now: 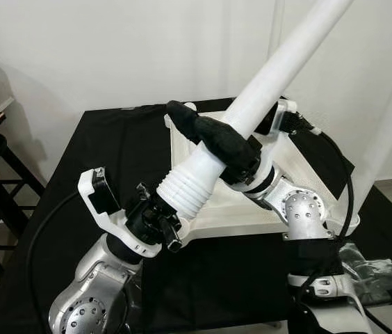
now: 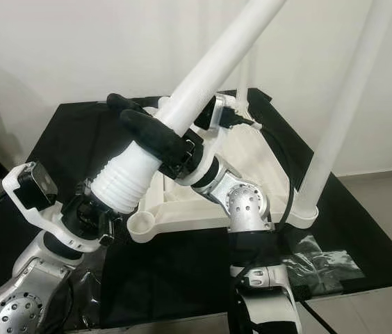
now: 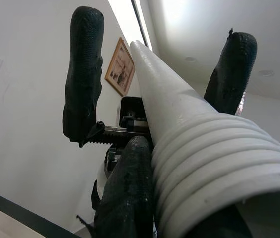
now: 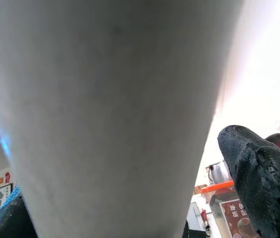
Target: Building children table
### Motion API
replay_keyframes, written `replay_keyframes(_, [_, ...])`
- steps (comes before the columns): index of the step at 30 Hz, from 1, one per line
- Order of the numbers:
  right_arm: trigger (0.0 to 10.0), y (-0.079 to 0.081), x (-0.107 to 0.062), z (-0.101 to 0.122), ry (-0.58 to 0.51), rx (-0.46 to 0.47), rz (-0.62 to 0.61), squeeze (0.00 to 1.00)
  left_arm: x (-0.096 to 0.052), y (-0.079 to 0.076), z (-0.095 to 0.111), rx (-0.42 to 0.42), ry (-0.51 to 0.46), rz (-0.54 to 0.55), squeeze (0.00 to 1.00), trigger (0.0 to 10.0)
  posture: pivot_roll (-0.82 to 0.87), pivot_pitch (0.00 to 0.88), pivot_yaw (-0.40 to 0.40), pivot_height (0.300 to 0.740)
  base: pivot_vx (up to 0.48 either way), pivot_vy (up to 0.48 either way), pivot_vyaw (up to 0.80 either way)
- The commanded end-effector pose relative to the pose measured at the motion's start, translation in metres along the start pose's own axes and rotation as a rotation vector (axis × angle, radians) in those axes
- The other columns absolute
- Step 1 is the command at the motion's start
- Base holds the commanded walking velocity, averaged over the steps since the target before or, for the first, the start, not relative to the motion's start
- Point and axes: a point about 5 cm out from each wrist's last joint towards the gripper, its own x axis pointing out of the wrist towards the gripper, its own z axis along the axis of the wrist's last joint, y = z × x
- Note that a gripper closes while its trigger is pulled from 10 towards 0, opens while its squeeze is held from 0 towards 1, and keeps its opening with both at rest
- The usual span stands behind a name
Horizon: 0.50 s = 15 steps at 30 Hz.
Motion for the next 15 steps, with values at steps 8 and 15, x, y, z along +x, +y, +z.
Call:
replay_keyframes(8, [10.0,0.001,0.0093,-0.0068,0.02,0.01,0.021,0.0,0.002,-0.0006,-0.011,-0.018,0.057,-0.021,0.0,10.0,-0.06,0.0,0.026,0.74,0.0,0.0,0.0])
replay_keyframes(15, [3.5,0.0023,0.0098,-0.0084,0.016,0.019,0.038,0.0,0.0021,-0.0017,-0.0118,-0.016,0.059,-0.022,0.0,10.0,-0.06,0.0,0.027,0.74,0.0,0.0,0.0])
